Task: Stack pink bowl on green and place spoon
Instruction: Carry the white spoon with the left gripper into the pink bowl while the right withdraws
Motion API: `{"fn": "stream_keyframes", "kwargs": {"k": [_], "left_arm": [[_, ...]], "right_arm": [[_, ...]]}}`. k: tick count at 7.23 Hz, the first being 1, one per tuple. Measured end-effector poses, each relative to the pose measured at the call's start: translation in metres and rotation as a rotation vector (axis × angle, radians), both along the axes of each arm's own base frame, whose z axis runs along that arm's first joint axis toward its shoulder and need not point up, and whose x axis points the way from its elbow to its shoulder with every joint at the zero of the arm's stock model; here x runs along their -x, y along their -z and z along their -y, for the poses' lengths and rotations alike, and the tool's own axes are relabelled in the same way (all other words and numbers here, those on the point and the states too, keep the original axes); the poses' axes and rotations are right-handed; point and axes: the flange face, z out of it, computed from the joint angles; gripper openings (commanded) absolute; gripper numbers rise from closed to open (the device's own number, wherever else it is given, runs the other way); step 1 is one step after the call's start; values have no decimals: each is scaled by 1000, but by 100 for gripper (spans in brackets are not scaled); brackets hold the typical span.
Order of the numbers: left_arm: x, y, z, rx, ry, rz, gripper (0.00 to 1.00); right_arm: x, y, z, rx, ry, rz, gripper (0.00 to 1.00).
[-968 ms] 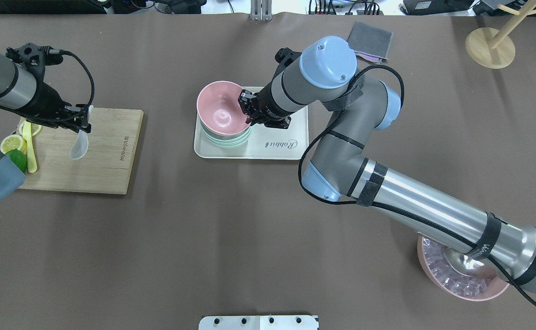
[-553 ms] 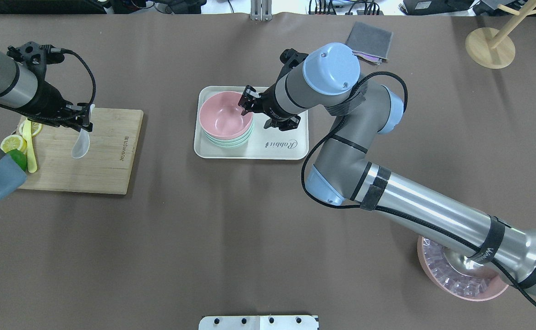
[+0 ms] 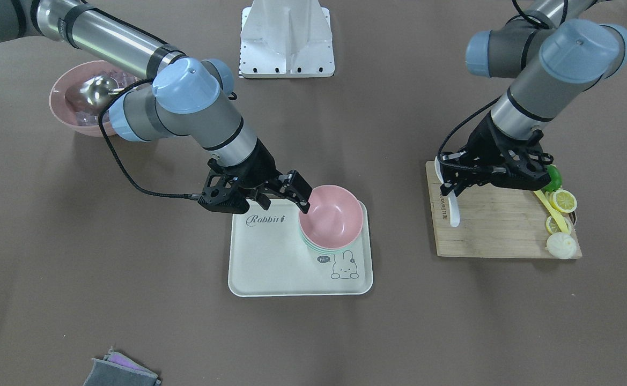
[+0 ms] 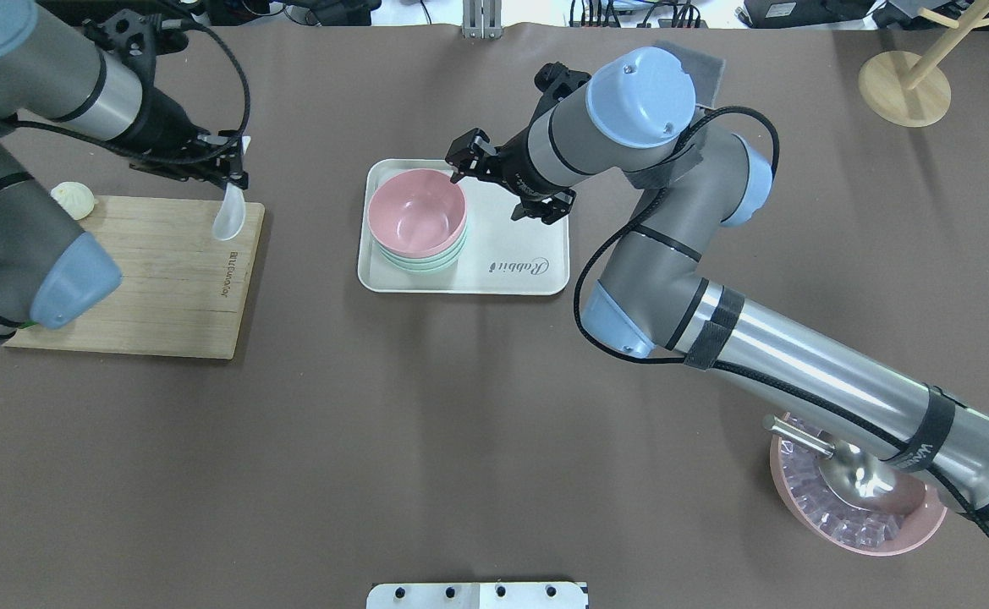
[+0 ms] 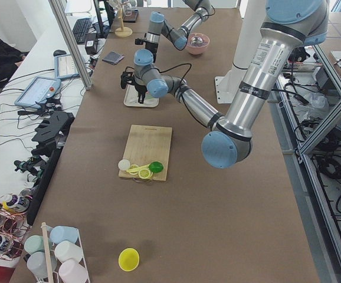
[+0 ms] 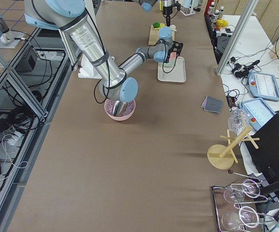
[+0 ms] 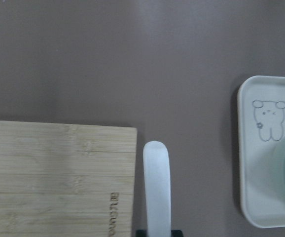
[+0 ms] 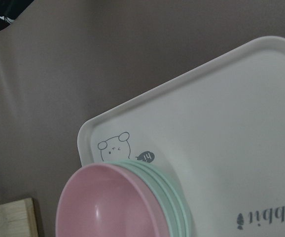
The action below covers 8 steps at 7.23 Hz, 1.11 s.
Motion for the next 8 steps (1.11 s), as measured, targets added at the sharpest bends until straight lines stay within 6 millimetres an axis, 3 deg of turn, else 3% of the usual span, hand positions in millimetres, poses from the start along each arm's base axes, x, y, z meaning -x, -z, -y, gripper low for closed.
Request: {"fn": "stream_keyframes", "kwargs": {"k": [2,4,6,7,8], "left_arm": [[-54,29,10,-105,64,-84,0],[-116,53,-1,-177,154,-130,0],[-141,64,-7,-188,158,-140,0],[-148,64,-10,-188,152,-140,27],[-150,65,-12,-187,148,-141,98]], "right_arm": [[-43,-41,12,-84,31,-51,100],[-86,-68,30,-97,64,-66,100],[-100,-81,35,-102,79,-75,100],[-102,-85,35,-101,80,-77,100],[-102,-88,35,-99,81,-79,100]]}}
